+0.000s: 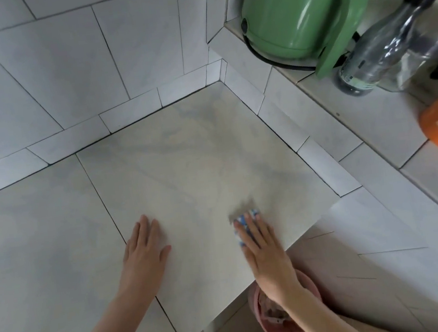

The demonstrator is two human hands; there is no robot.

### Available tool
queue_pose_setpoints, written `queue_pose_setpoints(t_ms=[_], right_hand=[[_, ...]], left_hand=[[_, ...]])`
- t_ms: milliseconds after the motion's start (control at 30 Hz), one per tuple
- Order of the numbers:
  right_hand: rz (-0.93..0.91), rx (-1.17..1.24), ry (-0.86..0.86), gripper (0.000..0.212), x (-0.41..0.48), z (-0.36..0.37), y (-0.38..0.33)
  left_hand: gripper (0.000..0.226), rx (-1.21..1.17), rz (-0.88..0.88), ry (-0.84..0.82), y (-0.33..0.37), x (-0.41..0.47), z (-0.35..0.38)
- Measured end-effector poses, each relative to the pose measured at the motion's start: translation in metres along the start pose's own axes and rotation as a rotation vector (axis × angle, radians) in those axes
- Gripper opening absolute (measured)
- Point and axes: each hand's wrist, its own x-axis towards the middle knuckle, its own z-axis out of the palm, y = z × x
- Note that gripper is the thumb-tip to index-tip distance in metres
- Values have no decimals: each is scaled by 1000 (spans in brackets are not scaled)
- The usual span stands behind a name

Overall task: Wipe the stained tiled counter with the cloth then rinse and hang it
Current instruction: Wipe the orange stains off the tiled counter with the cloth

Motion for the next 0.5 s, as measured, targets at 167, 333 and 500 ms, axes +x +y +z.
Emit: queue_pose_setpoints(t_ms=[167,333,500], right_hand=[[-175,-70,-46,47,-11,0,1],[154,-74,-28,55,16,-22,96],[310,-120,-1,56,10,-44,150]], left_hand=[[62,27,37,4,-4,-6,1],[62,22,62,17,-5,-10,2],[62,30,81,22,-7,-10,2]])
